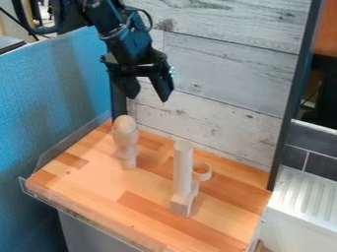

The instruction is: Remove the ball from the cup and put it inside the circle

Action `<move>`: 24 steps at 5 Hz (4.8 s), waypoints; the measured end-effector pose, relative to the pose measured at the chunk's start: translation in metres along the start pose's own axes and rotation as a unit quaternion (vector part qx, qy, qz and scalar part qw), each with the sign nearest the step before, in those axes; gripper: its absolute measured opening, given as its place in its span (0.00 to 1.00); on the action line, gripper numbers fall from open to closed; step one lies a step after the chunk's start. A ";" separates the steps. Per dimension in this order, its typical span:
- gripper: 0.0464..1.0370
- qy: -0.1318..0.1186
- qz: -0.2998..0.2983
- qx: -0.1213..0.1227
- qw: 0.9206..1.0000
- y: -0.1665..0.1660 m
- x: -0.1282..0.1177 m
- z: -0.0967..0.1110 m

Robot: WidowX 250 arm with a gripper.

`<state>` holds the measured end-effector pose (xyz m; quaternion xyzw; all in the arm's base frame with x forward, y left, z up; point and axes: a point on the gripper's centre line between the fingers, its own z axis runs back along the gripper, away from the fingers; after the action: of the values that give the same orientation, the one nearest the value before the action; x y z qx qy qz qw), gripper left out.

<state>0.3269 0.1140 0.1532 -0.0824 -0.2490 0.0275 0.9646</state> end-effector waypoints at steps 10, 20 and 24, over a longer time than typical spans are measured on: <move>0.96 0.084 0.111 0.126 0.982 0.100 0.010 -0.084; 0.62 0.136 0.181 0.186 0.956 0.121 0.010 -0.097; 0.62 0.081 0.119 0.072 0.987 0.071 0.046 -0.088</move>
<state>0.4087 0.1759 0.0868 -0.0435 -0.1558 0.1529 0.9749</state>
